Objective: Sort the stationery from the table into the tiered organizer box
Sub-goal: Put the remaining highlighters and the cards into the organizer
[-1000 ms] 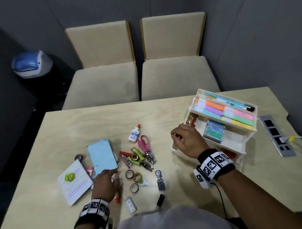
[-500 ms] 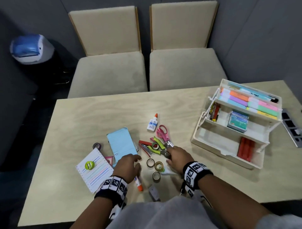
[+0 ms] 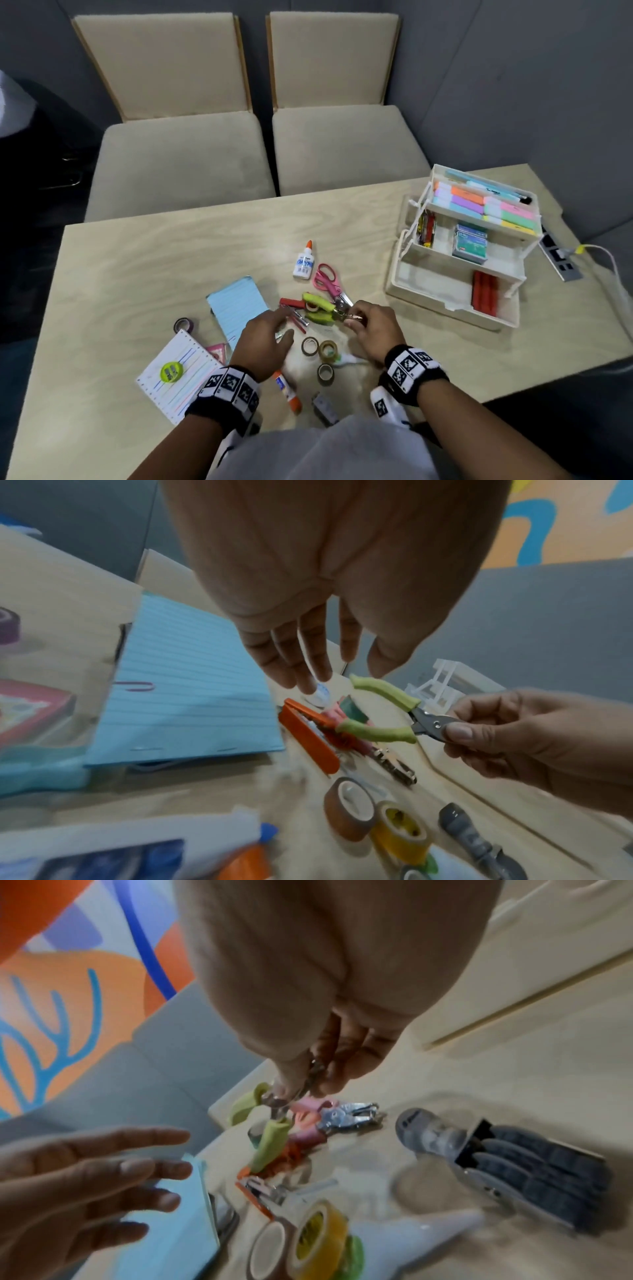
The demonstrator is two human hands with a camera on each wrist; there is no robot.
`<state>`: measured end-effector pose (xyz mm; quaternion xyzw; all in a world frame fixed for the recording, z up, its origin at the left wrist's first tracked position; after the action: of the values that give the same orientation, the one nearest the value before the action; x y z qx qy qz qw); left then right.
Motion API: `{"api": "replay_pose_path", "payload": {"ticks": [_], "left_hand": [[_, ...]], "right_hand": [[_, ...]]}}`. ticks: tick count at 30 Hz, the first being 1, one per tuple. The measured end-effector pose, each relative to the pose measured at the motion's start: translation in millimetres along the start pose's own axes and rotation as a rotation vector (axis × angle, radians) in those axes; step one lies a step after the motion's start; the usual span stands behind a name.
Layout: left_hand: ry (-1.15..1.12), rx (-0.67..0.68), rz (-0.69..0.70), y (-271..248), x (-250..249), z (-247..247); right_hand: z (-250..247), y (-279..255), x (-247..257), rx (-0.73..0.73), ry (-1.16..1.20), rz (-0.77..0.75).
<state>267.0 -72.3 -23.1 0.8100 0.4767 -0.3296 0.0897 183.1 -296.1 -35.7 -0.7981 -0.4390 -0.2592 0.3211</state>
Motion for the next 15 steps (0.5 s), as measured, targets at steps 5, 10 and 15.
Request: {"api": "replay_pose_path", "payload": {"ticks": [5,10,15], "left_hand": [[-0.246,-0.035,0.035,10.9,-21.3,0.8],[-0.672,0.118,-0.108,23.4,-23.3,28.4],[-0.774,0.219,-0.144,42.1,-65.2,31.9]], "right_hand": [[-2.6,-16.4,-4.1,0.094,0.371,0.055],[-5.3,-27.3,-6.4,0.166,0.616,0.116],[-39.7,-22.0,-18.0,0.154,0.603,0.115]]}}
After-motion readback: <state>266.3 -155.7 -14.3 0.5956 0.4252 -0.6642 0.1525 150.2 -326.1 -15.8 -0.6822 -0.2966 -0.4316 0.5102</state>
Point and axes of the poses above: each hand's wrist, its own y-axis towards the middle knuckle, its own z-axis out of the palm, x = y × z, the point moved 10 cm from there along y, towards the middle knuckle, and after that the axes turned 5 degrees about y, right-handed, at the moved point
